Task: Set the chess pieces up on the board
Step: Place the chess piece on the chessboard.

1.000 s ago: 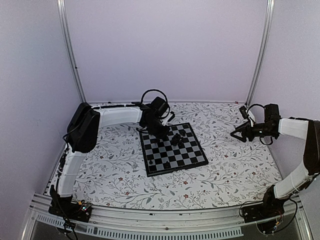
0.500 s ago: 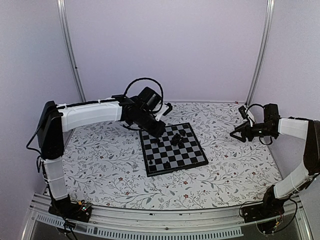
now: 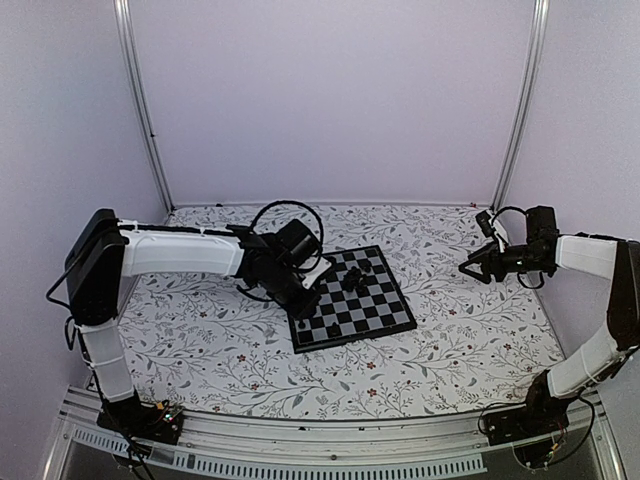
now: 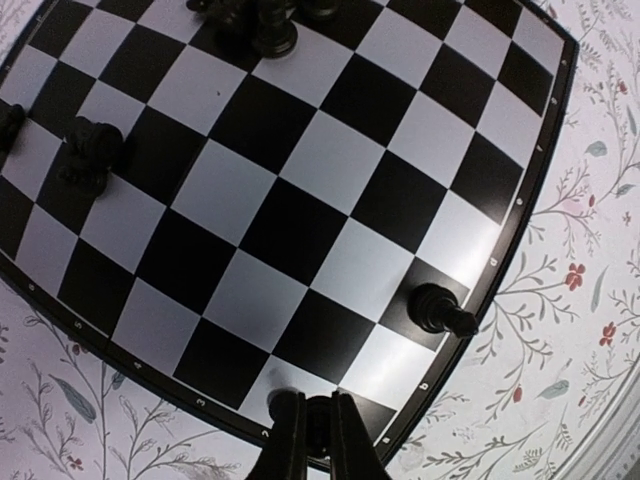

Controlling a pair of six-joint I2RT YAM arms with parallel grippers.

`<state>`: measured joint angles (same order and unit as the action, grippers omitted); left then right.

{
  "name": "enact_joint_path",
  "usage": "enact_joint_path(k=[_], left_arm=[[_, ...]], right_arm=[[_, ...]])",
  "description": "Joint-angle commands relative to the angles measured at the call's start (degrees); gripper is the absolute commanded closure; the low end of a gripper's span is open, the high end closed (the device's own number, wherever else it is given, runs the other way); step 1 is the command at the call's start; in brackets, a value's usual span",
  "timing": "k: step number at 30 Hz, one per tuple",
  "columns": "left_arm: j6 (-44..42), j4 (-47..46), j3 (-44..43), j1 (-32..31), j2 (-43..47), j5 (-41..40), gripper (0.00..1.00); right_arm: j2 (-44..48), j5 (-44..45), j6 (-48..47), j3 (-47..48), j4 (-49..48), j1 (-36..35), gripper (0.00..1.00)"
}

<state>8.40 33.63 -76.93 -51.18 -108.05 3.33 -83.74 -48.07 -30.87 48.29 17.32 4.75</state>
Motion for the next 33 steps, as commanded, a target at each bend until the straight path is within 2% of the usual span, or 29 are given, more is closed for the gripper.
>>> enact_joint_path(k=[1,29,33], left_arm=[[0.09,-2.43,0.07,-1.27,-0.1,1.27,0.96],[-0.95,-1.35,-4.96,-1.82,-7.73,-0.52,0.9],[-0.93,-0.94,-4.91,-1.84,-7.72,-0.55,0.84]], right_arm=[[0.18,0.7,0.03,1.1,0.43,-0.45,0.33],[-0.54,1.1,-0.32,1.01,0.61,-0.45,0.33],[-0.45,1.14,-0.42,1.01,0.61,-0.49,0.33]])
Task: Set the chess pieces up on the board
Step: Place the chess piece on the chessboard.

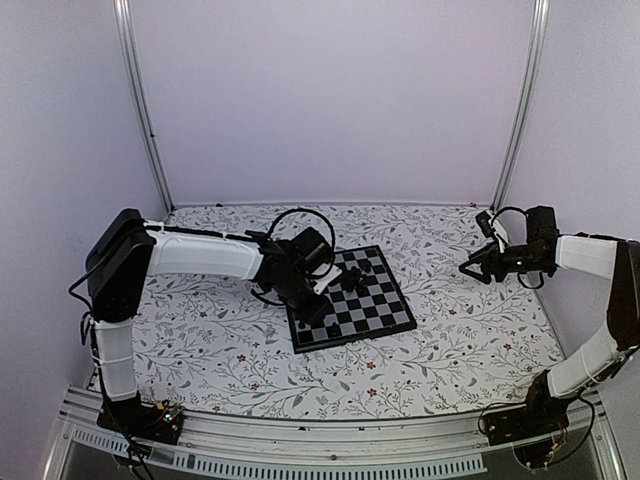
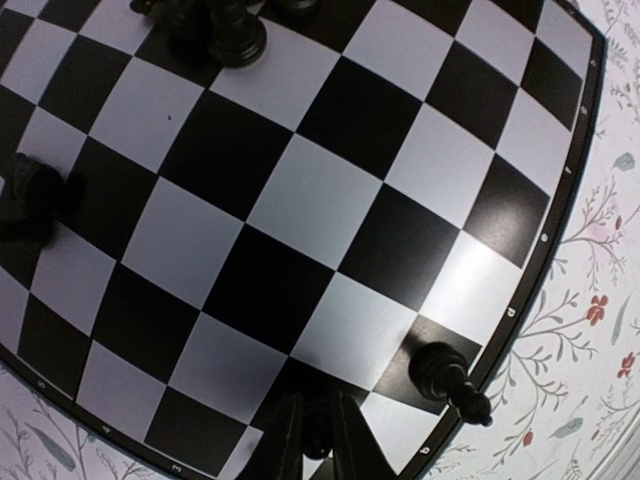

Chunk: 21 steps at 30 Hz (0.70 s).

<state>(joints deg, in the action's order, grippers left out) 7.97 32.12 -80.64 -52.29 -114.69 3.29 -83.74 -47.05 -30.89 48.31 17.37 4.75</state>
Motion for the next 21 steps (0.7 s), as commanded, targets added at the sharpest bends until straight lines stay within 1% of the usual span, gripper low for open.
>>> enact_joint_path(k=[1,9,14,17,21], left_arm=[[-0.45,0.64,-1.11,-0.72,-1.01,-0.62,0.83],[-0.3,1.46,-1.63,-0.9,-0.47,-1.11,0.79],[-0.31,2.0,-4.26,-1.06,2.59,-1.88,0.67],[-0.67,2.12,-6.15,-0.91,5.06,-3.94,0.62],[0.64,3.36,-8.99,1.88,6.03,-7.7,0.6]], right_arm=[[-0.5,0.1,-0.39,0.99,0.59,-0.43,0.33],[-0.48,0.0,-0.42,1.08,0.76,-0.45,0.33],[-0.28,-0.13,-0.48,0.99,0.75,-0.45,0.33],[-0.28,-0.21,-0.48,1.01,0.81,-0.45,0.33],[-0.12,-0.24,-0.56,1.08,0.84,-0.45,0.33]])
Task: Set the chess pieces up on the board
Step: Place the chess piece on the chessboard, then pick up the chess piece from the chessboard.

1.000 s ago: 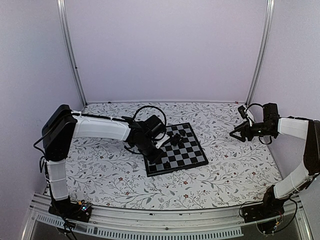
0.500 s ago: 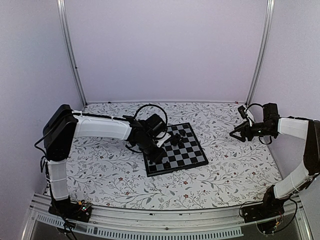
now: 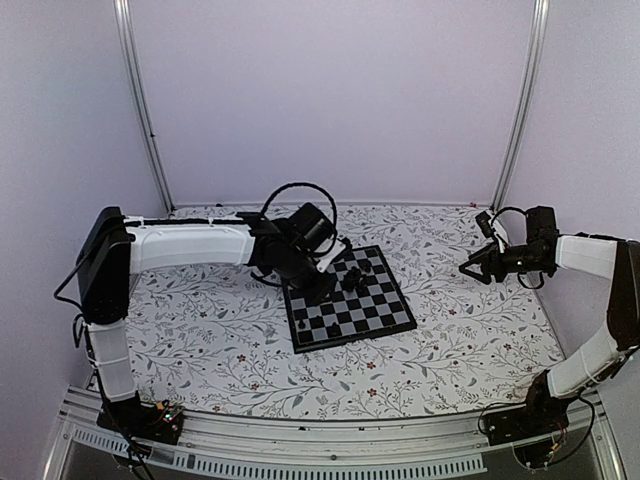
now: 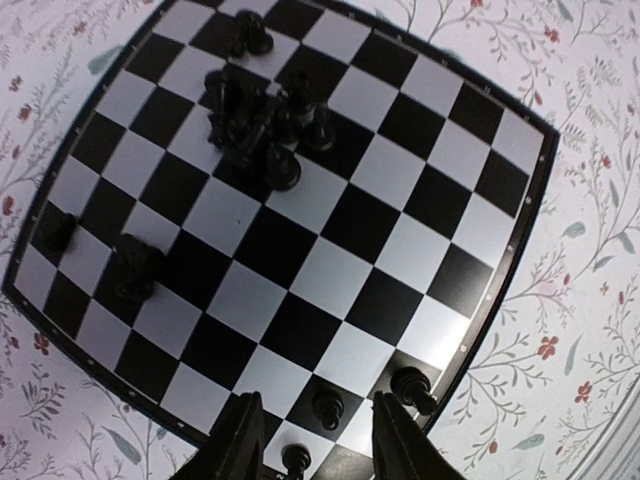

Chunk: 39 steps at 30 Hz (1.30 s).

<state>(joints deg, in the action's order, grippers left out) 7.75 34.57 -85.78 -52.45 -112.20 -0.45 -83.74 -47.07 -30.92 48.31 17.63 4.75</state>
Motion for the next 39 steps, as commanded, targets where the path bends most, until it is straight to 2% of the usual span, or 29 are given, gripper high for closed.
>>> enact_joint_path(k=[1,9,14,25,39], left_arm=[[1.26,1.13,-4.35,2.96,3.4,-4.55,0.6],[3.73,2.87,-10.48,7.93,-0.94,-7.5,0.61],[3.21,3.23,-12.69,9.77,-5.53,-5.56,0.65],[3.95,4.68,-13.71,10.41,-11.42,-3.2,0.64],[3.47,4.63,-15.19,10.87,-14.89,-2.04,0.7]], right_arm=[[-0.11,-0.22,-0.59,1.08,0.69,-0.45,0.33],[-0.43,-0.23,-0.64,1.23,0.76,-0.54,0.33],[-0.54,0.2,-0.9,1.17,0.83,-0.54,0.33],[-0.97,0.66,-1.21,1.25,0.96,-0.54,0.33],[-1.51,0.83,-1.43,1.43,1.18,-0.54,0.34]])
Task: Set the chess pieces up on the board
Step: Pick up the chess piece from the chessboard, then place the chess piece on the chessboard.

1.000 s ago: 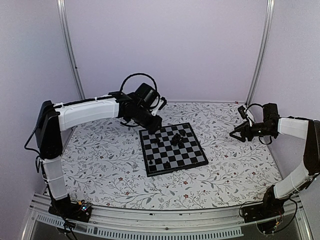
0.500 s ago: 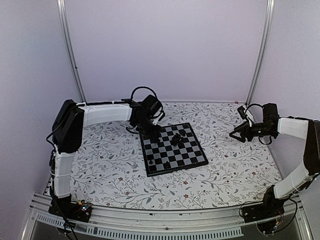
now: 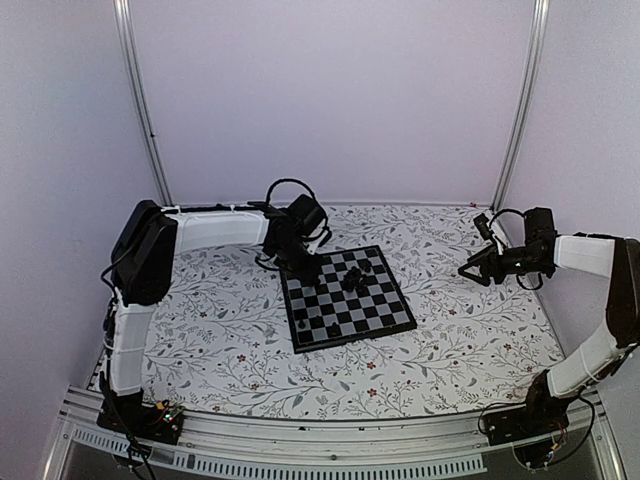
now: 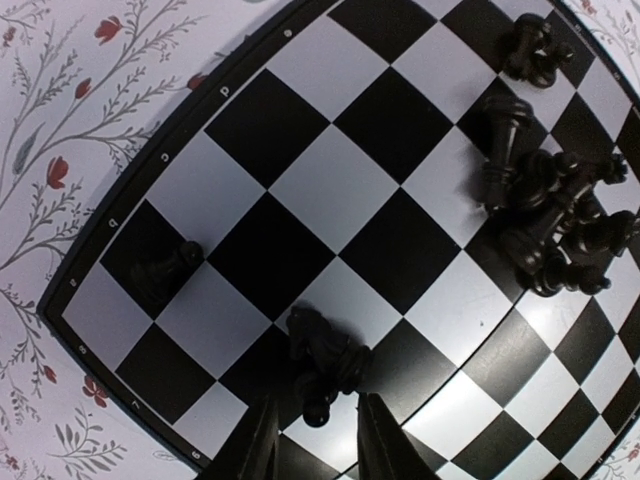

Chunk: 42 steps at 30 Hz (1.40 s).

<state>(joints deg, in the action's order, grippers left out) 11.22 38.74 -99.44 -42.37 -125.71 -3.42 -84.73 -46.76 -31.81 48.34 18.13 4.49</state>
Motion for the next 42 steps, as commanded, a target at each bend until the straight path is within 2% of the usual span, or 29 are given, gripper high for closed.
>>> enact_joint_path(k=[1,11,18,24,28,37,42], left_arm=[[-0.12,0.52,-1.69,0.84,-1.64,1.08,0.71],[-0.06,1.02,-1.38,0.93,-1.16,1.66,0.84],[0.27,2.18,-0.83,-0.45,3.63,1.23,0.91],[-5.26,0.64,-0.43,-5.39,6.54,7.77,0.92],[-6.3,1.5,-0.88,-7.52,5.97,9.14,0.93],[-8.8,5.31,0.19,-8.51,4.76,12.59,0.94],[-9.14,7.28,0.43,-8.72,4.35,11.8,0.94]], right_arm=[[-0.53,0.53,-0.53,1.41,0.7,-0.28,0.34],[-0.5,0.58,-0.71,1.41,0.77,-0.28,0.34],[-0.53,0.47,-0.71,1.41,0.82,-0.28,0.34],[-0.66,0.53,-0.71,1.41,0.78,-0.31,0.34],[-0.62,0.53,-0.71,1.41,0.86,-0.35,0.34],[-0.44,0.18,-0.66,1.41,0.94,-0.37,0.34],[-0.11,0.12,-0.62,1.41,0.96,-0.45,0.33]])
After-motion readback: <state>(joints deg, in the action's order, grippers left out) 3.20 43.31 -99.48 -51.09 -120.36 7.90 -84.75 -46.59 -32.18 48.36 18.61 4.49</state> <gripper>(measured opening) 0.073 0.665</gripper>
